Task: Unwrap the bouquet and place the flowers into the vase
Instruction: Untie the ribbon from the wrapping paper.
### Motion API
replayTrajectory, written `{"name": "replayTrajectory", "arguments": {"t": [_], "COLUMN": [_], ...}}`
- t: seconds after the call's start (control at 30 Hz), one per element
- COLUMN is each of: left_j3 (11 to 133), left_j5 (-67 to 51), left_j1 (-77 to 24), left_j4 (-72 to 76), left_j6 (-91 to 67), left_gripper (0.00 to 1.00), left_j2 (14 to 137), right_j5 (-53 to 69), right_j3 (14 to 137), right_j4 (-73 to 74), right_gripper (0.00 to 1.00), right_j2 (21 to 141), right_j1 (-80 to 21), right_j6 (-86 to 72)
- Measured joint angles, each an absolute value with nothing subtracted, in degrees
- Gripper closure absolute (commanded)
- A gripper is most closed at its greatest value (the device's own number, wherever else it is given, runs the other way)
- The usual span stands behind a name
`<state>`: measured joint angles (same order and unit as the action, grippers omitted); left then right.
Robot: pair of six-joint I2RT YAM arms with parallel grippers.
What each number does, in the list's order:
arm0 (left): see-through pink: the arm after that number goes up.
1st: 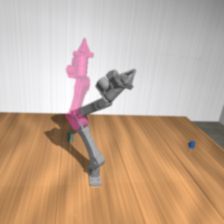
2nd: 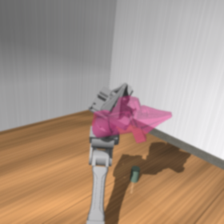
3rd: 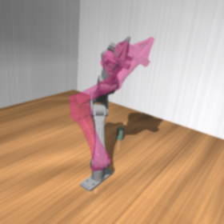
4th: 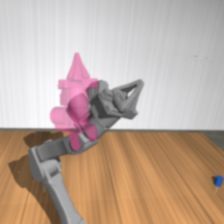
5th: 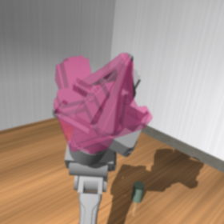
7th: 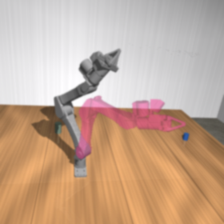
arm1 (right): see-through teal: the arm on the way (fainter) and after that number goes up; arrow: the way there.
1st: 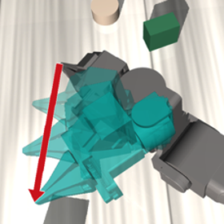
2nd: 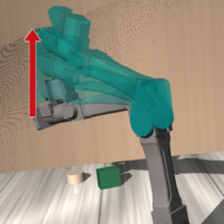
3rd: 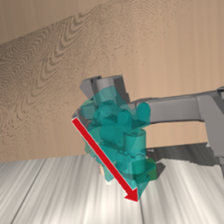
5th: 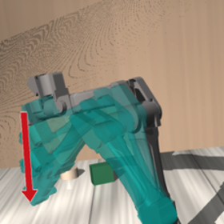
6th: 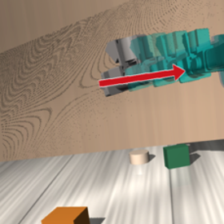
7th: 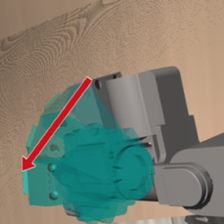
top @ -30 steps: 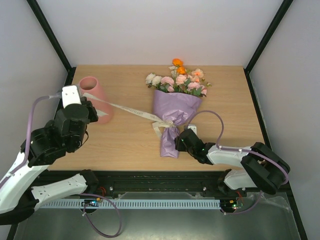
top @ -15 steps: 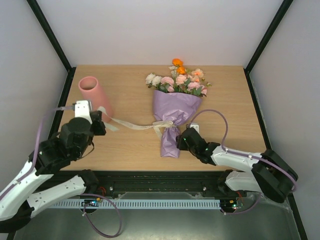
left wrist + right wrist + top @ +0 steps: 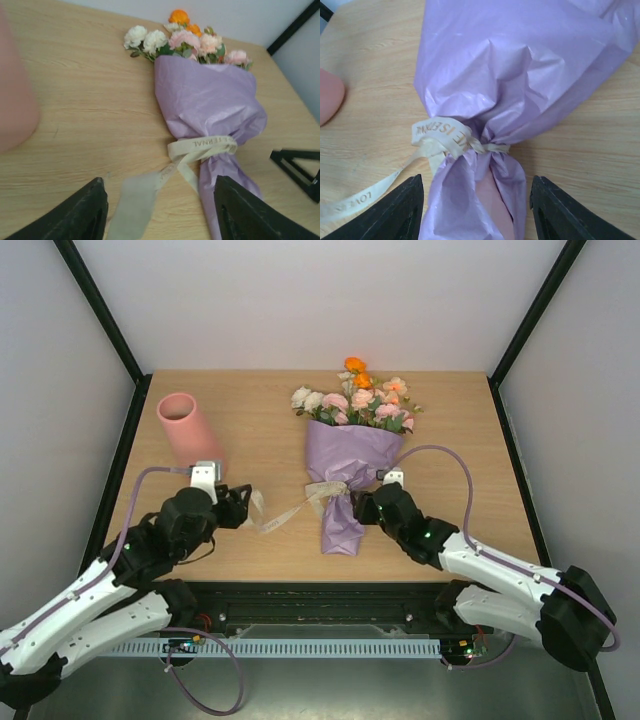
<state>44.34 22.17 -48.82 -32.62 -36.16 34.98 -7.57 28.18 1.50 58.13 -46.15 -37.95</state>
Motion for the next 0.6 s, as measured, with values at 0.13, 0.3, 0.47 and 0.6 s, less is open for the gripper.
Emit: {"name": "replayTrajectory", "arguments": {"t": [0.13,0.3,0.47,0.6], "left_j3": [43.97,43.31,41.3,33.67], "left_j5": [20.18,18.94,16.67,11.94], "left_j1": [-48.82,-48.82,-48.82,-48.82], "left_j4": [-31.2,-30.76,-27.86,-20.47], "left_j6": [-34.85,-34.92,-35.18,-36.95], "left_gripper": [0.04,0.02,0.0,0.12], "left_j2": [37.85,38.39,35.7,33.91], "right_j5": [-7.75,-8.86,-9.23,-11.33], "right_j3": [30.72,35.2,37.78,40.58], "right_j4": [1.78,2.22,2.57,4.93], "right_gripper": [0.47,0.47,0.46,0.41], "right_j2": [59.61,64.27,70.22,75.2], "right_j1": [-46.15,-46.15,-46.15,-46.15], "right_j6": [-35.03,-31.94,-29.12,-27.03]}}
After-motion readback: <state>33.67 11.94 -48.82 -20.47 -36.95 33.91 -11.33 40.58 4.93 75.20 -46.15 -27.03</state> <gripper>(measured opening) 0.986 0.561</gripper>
